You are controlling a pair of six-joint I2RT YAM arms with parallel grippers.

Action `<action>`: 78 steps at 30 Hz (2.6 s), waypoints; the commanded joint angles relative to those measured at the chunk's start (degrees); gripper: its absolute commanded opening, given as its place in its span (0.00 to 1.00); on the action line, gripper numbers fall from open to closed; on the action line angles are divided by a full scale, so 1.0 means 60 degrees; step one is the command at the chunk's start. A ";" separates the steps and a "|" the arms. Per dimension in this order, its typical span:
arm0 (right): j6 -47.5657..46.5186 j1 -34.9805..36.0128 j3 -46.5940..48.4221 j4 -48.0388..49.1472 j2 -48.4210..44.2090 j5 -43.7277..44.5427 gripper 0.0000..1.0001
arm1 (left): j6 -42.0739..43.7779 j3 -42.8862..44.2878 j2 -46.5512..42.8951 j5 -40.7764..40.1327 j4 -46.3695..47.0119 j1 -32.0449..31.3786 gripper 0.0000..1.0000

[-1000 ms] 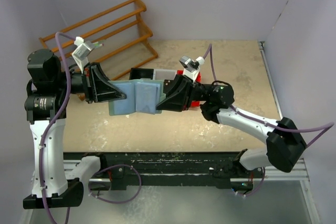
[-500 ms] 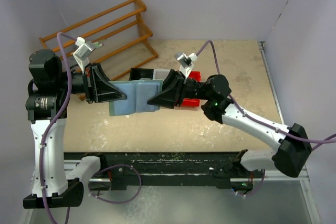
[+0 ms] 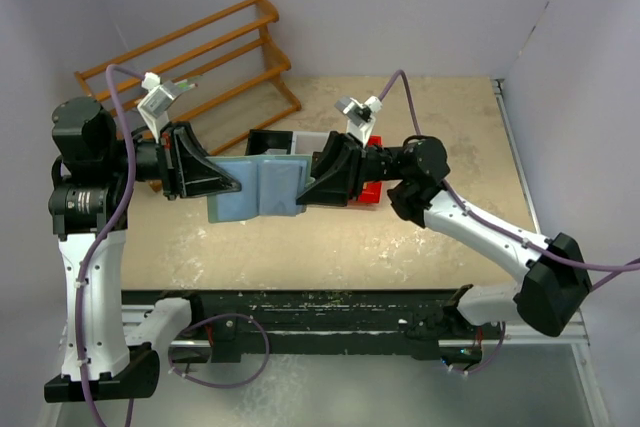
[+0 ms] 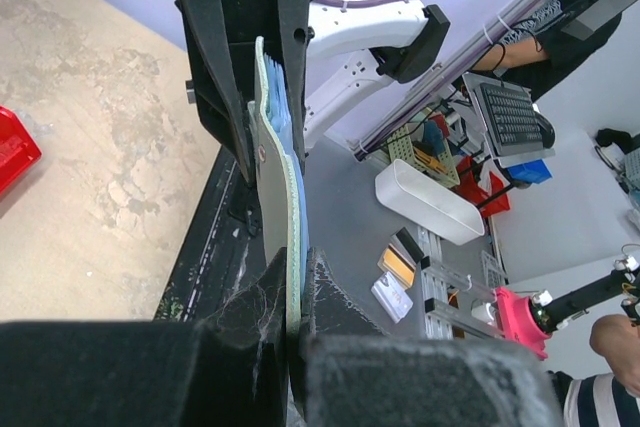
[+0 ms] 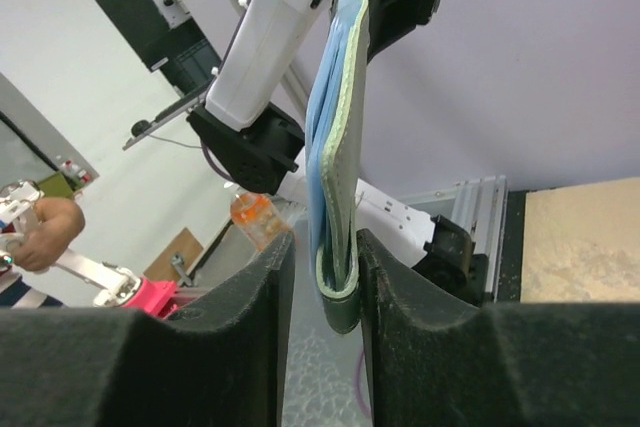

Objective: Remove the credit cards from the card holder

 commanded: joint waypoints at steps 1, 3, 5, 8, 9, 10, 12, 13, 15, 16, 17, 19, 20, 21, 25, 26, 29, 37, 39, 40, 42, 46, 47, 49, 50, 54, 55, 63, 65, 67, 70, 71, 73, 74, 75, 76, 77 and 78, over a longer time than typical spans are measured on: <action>0.0675 -0.0177 0.0645 0.1052 0.0077 -0.0393 0.32 | -0.0415 -0.0012 -0.0121 0.1575 0.0653 0.0015 0.00; 0.0662 -0.0179 0.0678 0.1055 0.0101 -0.0362 0.26 | -0.0454 -0.0012 -0.0136 0.1567 0.0703 0.0013 0.00; 0.0661 -0.0180 0.0671 0.1051 0.0115 -0.0334 0.25 | -0.0455 -0.0036 -0.0149 0.1563 0.0698 0.0013 0.00; 0.0709 -0.0179 0.0633 0.1184 0.0116 -0.0285 0.25 | -0.0470 -0.0030 -0.0134 0.1559 0.0724 0.0019 0.00; 0.0758 -0.0179 0.0631 0.1208 0.0124 -0.0296 0.25 | -0.0503 -0.0027 -0.0123 0.1563 0.0766 0.0013 0.00; 0.0783 -0.0183 0.0638 0.1253 0.0130 -0.0348 0.25 | -0.0530 -0.0019 -0.0122 0.1563 0.0806 0.0012 0.00; 0.0867 -0.0180 0.0712 0.1333 0.0165 -0.0496 0.26 | -0.0585 -0.0024 -0.0121 0.1563 0.0851 0.0012 0.00; 0.0910 -0.0189 0.0738 0.1386 0.0177 -0.0562 0.26 | -0.0588 -0.0025 -0.0125 0.1563 0.0866 0.0012 0.00; 0.0912 -0.0194 0.0782 0.1424 0.0189 -0.0626 0.27 | -0.0588 -0.0036 -0.0129 0.1570 0.0859 0.0023 0.00; 0.0911 -0.0185 0.0809 0.1415 0.0200 -0.0683 0.27 | -0.0586 -0.0037 -0.0128 0.1569 0.0856 0.0013 0.00; 0.0899 -0.0193 0.0864 0.1427 0.0215 -0.0785 0.27 | -0.0588 -0.0054 -0.0146 0.1577 0.0855 0.0012 0.00; 0.0840 -0.0201 0.0992 0.1315 0.0254 -0.0880 0.26 | -0.0577 -0.0069 -0.0176 0.1567 0.0847 0.0023 0.00; 0.0812 -0.0194 0.1037 0.1290 0.0281 -0.0890 0.26 | -0.0585 -0.0085 -0.0200 0.1576 0.0841 0.0013 0.00; 0.0808 -0.0187 0.1092 0.1258 0.0309 -0.0939 0.25 | -0.0595 -0.0093 -0.0203 0.1574 0.0832 0.0020 0.00; 0.0819 -0.0194 0.1236 0.1239 0.0390 -0.1065 0.21 | -0.0638 -0.0083 -0.0237 0.1605 0.0865 0.0015 0.00; 0.0820 -0.0201 0.1276 0.1225 0.0418 -0.1137 0.19 | -0.0666 -0.0085 -0.0244 0.1614 0.0902 0.0016 0.00; 0.0864 -0.0191 0.1347 0.1286 0.0460 -0.1236 0.14 | -0.0744 -0.0068 -0.0235 0.1622 0.0982 0.0016 0.00; -0.0513 -0.0159 0.1371 -0.0629 0.0241 0.0070 0.14 | -0.0744 -0.0099 -0.0278 0.1598 0.1004 0.0014 0.00; -0.0974 -0.0104 0.1364 -0.1077 0.0119 0.0369 0.15 | -0.0741 -0.0114 -0.0322 0.1592 0.1004 0.0017 0.00; -0.1176 -0.0049 0.1382 -0.1290 0.0062 0.0495 0.15 | -0.0747 -0.0114 -0.0326 0.1600 0.1015 0.0024 0.00; -0.1823 0.0113 0.1599 -0.2144 -0.0047 0.0825 0.14 | -0.0743 -0.0106 -0.0323 0.1612 0.1009 0.0020 0.00; -0.2945 0.0444 0.1959 -0.3594 -0.0205 0.1381 0.19 | -0.0748 -0.0116 -0.0299 0.1622 0.1002 0.0020 0.00; -0.2869 0.0474 0.1936 -0.3458 -0.0206 0.1356 0.20 | -0.0749 -0.0115 -0.0294 0.1627 0.1013 0.0014 0.00; -0.2637 0.0494 0.1855 -0.3058 -0.0220 0.1225 0.23 | -0.0742 -0.0107 -0.0280 0.1615 0.1038 0.0012 0.00; -0.2452 0.0507 0.1780 -0.2769 -0.0210 0.1091 0.24 | -0.0734 -0.0126 -0.0264 0.1610 0.1032 0.0012 0.00; -0.1272 0.0501 0.1532 -0.0942 -0.0080 0.0449 0.24 | -0.0727 -0.0115 -0.0235 0.1623 0.1088 0.0020 0.00; -0.1084 0.0506 0.1533 -0.0743 -0.0031 0.0450 0.23 | -0.0734 -0.0120 -0.0225 0.1615 0.1093 0.0017 0.00; -0.1560 0.0598 0.1579 -0.1798 -0.0147 0.1436 0.25 | -0.0698 -0.0255 -0.0211 0.1519 0.1205 0.0014 0.00; -0.1645 0.0701 0.1515 -0.1883 -0.0244 0.1634 0.22 | -0.0683 -0.0297 -0.0219 0.1508 0.1232 0.0014 0.00; -0.1774 0.0822 0.1515 -0.2153 -0.0327 0.1885 0.18 | -0.0691 -0.0331 -0.0202 0.1483 0.1274 0.0014 0.00; -0.2340 0.1091 0.1696 -0.3124 -0.0455 0.2482 0.17 | -0.0680 -0.0378 -0.0195 0.1447 0.1320 0.0013 0.00; -0.2576 0.1204 0.1788 -0.3443 -0.0486 0.2658 0.21 | -0.0676 -0.0395 -0.0202 0.1446 0.1323 0.0018 0.00; -0.2944 0.1416 0.1964 -0.3983 -0.0527 0.3075 0.29 | -0.0676 -0.0420 -0.0202 0.1439 0.1339 0.0013 0.00; -0.3177 0.1498 0.2094 -0.4371 -0.0517 0.3274 0.31 | -0.0670 -0.0431 -0.0196 0.1452 0.1350 0.0016 0.00; -0.3354 0.1548 0.2246 -0.4872 -0.0503 0.3610 0.34 | -0.0672 -0.0436 -0.0195 0.1460 0.1353 0.0024 0.00; -0.3499 0.1560 0.2398 -0.5400 -0.0487 0.4042 0.37 | -0.0657 -0.0435 -0.0195 0.1460 0.1353 0.0023 0.00; -0.3664 0.1563 0.2522 -0.5867 -0.0472 0.4457 0.39 | -0.0664 -0.0426 -0.0189 0.1461 0.1359 0.0019 0.00; -0.3825 0.1575 0.2603 -0.6192 -0.0470 0.4703 0.39 | -0.0662 -0.0446 -0.0199 0.1460 0.1363 0.0013 0.00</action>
